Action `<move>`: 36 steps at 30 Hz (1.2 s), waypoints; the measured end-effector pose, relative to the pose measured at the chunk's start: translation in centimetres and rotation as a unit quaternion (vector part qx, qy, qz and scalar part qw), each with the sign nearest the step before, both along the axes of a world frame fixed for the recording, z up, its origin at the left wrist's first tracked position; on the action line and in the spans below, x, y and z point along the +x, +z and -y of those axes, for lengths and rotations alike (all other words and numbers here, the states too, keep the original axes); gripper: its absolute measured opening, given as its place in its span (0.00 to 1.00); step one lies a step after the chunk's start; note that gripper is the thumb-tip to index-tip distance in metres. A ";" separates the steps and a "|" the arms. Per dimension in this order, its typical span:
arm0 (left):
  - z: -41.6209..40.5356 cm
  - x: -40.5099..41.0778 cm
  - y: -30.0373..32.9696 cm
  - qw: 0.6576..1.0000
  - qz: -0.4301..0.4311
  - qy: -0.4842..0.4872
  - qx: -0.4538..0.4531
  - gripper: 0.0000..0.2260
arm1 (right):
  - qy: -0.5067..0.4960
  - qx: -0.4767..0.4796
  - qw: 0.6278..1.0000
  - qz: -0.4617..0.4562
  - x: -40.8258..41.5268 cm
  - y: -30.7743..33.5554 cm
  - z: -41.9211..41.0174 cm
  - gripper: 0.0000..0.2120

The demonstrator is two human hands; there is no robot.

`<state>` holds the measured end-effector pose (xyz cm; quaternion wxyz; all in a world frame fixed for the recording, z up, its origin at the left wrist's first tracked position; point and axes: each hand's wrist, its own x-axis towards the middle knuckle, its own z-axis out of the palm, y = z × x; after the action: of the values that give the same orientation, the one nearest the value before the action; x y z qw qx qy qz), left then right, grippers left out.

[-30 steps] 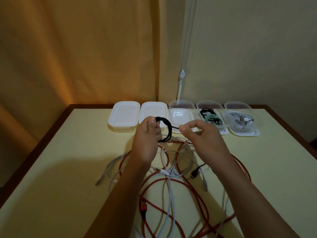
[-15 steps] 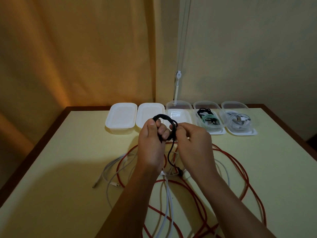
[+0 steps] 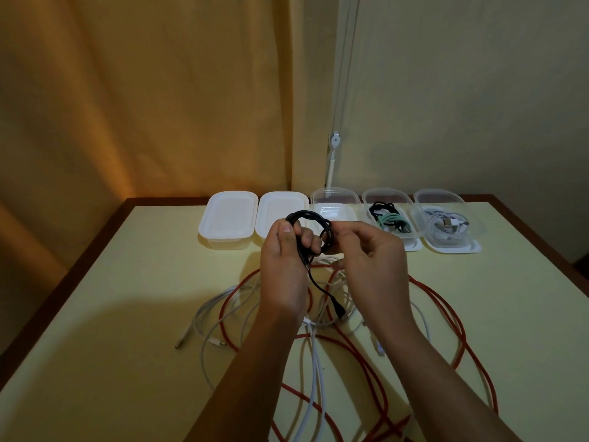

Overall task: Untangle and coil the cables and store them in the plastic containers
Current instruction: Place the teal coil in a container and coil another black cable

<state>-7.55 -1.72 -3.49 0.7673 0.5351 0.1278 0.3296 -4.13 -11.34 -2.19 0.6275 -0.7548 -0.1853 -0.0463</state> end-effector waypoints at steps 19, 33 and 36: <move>-3.7 -1.7 0.4 0.945 -0.152 -0.123 0.261 0.09 | 0.143 0.021 0.973 -0.178 1.1 0.2 0.7 0.18; -3.5 -1.3 -0.4 0.953 -0.152 -0.063 0.254 0.10 | 0.186 -0.006 0.960 -0.209 1.3 0.3 0.7 0.10; -3.2 -1.2 -0.3 0.949 -0.156 -0.056 0.267 0.10 | 0.142 0.022 0.968 -0.204 1.2 0.3 0.6 0.11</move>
<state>-8.78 1.47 -3.80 0.5843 0.7714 0.1228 0.2203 -2.90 -11.93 -1.84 0.6685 -0.7003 -0.1580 0.1944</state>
